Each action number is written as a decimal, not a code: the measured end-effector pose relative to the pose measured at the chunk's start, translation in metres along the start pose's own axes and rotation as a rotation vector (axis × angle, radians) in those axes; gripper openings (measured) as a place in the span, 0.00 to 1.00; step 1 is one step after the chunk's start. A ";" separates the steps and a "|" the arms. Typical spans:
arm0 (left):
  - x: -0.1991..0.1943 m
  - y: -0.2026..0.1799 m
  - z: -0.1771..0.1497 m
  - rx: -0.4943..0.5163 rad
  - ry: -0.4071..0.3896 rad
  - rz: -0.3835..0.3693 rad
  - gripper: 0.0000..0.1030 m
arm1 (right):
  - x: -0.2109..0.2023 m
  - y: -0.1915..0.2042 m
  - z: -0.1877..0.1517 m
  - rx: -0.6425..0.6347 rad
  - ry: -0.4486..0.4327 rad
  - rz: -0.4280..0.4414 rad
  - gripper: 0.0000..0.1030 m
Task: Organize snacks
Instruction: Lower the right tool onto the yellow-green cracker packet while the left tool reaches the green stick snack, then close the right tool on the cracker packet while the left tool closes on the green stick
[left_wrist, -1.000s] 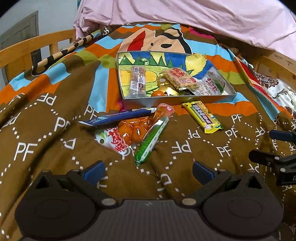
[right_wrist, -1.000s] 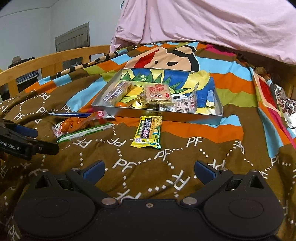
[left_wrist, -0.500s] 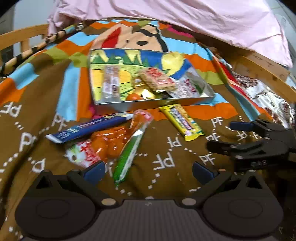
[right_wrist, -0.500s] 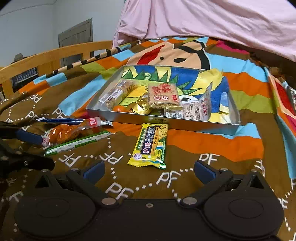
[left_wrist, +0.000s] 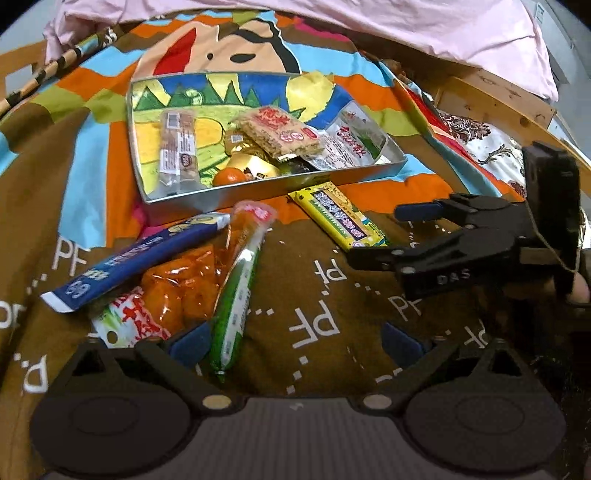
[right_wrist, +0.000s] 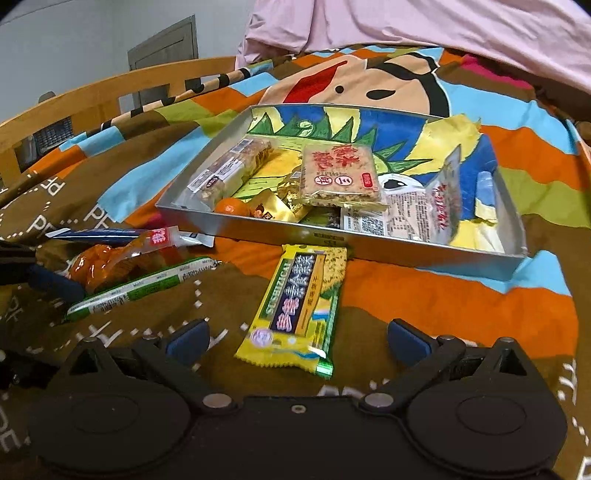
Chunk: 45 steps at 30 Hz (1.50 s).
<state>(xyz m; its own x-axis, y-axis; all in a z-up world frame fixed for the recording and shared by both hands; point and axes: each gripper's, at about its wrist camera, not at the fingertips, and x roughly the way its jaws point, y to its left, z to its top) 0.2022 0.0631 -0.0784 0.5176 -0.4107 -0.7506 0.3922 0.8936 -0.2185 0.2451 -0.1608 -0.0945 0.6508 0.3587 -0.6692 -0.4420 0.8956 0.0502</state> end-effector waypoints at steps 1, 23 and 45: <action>0.003 0.002 0.001 -0.009 0.007 -0.009 0.96 | 0.003 0.000 0.002 -0.003 0.000 -0.001 0.98; 0.022 0.024 0.014 -0.245 -0.046 0.089 0.49 | 0.017 0.005 0.005 -0.029 0.024 -0.001 0.54; 0.051 0.027 0.047 -0.355 -0.038 0.095 0.37 | -0.026 0.011 -0.032 -0.041 0.001 0.053 0.59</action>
<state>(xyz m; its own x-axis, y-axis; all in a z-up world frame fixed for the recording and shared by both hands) 0.2748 0.0584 -0.0933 0.5693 -0.3233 -0.7559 0.0559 0.9325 -0.3568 0.2034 -0.1683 -0.0997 0.6256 0.4049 -0.6668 -0.5007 0.8639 0.0548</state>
